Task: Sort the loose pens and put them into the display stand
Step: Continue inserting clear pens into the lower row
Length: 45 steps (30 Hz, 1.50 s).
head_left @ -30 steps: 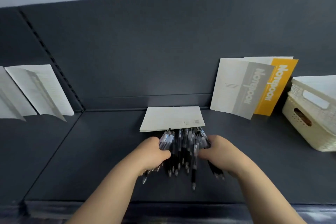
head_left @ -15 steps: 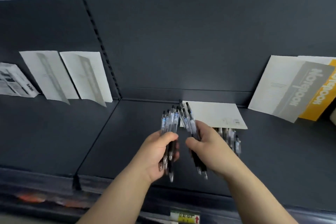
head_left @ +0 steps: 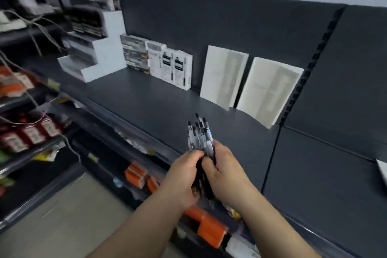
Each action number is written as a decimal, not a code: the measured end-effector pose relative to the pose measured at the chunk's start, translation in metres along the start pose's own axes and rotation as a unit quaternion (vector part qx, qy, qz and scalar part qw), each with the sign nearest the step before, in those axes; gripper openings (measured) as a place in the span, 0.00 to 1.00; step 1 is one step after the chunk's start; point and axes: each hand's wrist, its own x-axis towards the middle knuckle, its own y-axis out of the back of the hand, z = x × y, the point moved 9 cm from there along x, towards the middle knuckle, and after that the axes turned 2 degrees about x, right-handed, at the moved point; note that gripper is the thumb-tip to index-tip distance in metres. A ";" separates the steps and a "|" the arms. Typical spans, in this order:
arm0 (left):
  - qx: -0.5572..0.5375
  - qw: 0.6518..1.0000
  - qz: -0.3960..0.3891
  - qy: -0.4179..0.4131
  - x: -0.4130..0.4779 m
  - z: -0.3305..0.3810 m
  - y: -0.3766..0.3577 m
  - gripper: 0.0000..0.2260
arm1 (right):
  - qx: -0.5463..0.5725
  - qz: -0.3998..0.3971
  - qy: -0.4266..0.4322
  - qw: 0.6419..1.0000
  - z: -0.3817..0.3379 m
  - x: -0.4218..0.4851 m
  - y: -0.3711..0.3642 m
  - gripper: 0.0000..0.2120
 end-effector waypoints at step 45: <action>-0.113 0.992 0.040 -0.052 0.172 0.452 0.480 0.19 | 0.159 -0.052 -0.030 0.985 -0.188 0.464 -0.457 0.10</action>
